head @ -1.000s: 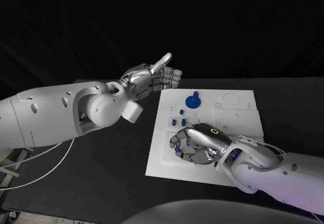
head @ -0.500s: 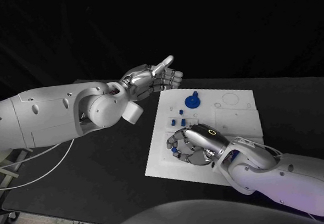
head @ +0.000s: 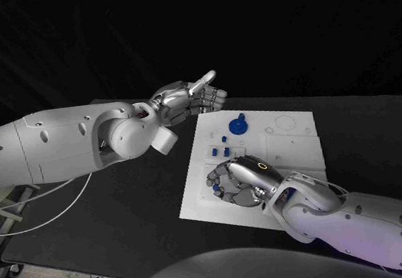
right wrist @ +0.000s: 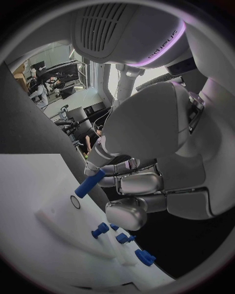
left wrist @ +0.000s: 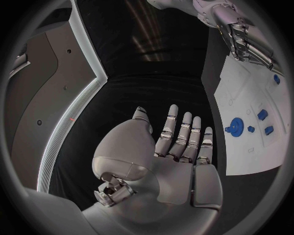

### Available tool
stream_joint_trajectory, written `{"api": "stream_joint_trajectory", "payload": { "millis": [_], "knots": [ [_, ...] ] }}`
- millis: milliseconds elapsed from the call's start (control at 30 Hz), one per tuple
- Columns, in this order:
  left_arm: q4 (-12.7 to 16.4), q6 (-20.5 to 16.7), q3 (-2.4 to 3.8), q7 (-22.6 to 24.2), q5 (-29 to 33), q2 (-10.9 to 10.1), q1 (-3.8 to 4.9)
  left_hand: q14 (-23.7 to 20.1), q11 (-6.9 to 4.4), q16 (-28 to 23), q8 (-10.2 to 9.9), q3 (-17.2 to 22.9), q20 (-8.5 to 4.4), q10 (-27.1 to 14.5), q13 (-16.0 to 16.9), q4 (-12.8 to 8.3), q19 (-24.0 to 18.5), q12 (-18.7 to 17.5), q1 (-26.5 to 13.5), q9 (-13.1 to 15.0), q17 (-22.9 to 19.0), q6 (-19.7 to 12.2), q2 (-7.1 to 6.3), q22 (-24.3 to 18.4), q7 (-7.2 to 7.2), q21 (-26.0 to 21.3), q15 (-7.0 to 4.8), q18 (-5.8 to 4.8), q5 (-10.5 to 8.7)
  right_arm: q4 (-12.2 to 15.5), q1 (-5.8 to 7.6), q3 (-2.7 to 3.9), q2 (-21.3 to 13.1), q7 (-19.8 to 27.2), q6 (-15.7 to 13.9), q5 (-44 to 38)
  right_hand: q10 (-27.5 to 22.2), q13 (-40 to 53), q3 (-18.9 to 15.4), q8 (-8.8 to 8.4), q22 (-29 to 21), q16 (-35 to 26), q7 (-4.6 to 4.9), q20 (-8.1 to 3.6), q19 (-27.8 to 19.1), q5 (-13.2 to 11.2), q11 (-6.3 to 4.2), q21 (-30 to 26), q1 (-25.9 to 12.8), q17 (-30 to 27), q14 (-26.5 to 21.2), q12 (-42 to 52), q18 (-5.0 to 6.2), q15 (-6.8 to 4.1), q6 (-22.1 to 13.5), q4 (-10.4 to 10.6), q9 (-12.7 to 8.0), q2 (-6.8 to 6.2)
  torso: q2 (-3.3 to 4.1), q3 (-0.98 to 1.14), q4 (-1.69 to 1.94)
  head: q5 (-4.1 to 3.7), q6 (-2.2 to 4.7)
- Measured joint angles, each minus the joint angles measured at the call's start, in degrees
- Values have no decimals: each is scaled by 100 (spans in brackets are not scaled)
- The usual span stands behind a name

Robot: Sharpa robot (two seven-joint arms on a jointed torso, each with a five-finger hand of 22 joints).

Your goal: Assemble the parts on the task board

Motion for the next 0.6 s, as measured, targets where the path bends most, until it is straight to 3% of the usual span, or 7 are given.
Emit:
{"api": "stream_joint_trajectory", "payload": {
  "millis": [533,600],
  "knots": [
    [-12,6,0,-27,-14,12,-6,0,0,0,0,0,0,0,-2,0,0,0,24,-1,-1,0,20,-5,0,0,0,0,0,-53,-22,0,-12,-18,13,-28,0,-5,0,0,0,0,0,0,0,-17,0,-2,0,-1,0,-13,0,0,0,0,5,0,-1,0,2,-18,0],
    [-12,6,0,-30,-15,12,-6,0,0,0,0,0,0,0,-6,0,0,0,38,-5,-5,0,6,-5,0,0,0,0,0,-62,-24,0,-12,-18,13,-35,0,-12,25,0,-1,0,0,0,0,-141,0,38,73,-1,0,-21,0,0,0,25,19,14,-1,0,2,-18,0]
  ]
}}
